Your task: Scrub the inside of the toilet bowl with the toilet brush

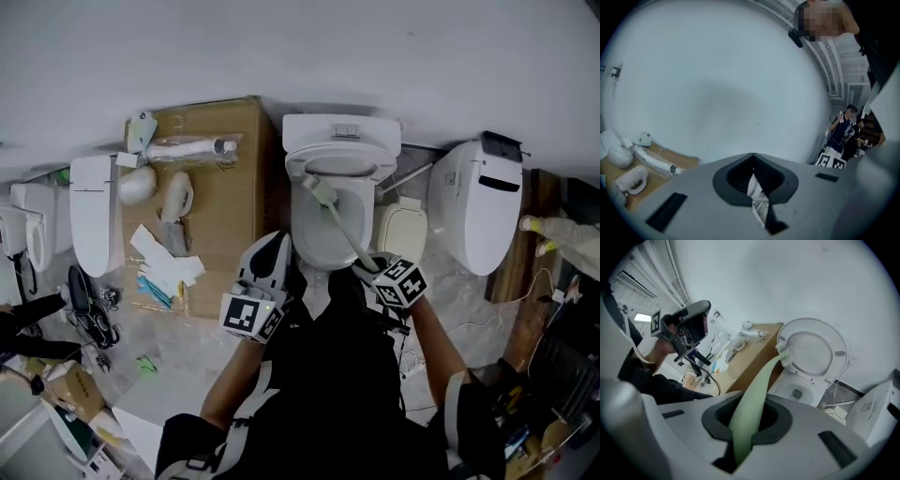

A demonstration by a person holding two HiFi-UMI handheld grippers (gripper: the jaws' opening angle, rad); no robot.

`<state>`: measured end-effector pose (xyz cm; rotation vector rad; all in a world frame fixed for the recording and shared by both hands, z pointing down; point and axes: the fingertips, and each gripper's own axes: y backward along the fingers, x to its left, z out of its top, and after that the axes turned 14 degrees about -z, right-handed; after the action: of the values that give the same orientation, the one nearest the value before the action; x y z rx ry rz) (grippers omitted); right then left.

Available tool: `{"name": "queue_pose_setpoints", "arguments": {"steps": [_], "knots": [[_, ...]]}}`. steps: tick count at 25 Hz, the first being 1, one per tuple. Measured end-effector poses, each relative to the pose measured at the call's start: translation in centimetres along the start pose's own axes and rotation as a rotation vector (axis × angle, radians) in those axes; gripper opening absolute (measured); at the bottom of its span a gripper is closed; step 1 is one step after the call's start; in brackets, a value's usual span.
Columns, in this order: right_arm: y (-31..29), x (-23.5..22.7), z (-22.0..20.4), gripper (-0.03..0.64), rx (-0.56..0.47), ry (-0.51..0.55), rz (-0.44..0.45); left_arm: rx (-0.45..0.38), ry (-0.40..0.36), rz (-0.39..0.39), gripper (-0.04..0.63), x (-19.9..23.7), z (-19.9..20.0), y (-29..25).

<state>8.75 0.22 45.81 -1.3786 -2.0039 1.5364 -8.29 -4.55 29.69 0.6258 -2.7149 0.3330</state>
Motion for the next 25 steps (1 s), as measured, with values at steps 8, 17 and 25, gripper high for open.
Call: {"name": "queue_pose_setpoints", "arguments": {"steps": [8, 17, 25], "knots": [[6.4, 3.3, 3.5, 0.044, -0.110, -0.014, 0.051, -0.035, -0.051, -0.027, 0.008, -2.3, 3.0, 0.8], [7.9, 4.5, 4.3, 0.043, -0.140, -0.028, 0.068, -0.057, -0.063, -0.042, 0.009, -3.3, 4.2, 0.6], [8.2, 4.6, 4.9, 0.043, -0.144, -0.016, 0.074, -0.055, -0.068, -0.056, 0.008, -3.4, 4.3, 0.1]]}}
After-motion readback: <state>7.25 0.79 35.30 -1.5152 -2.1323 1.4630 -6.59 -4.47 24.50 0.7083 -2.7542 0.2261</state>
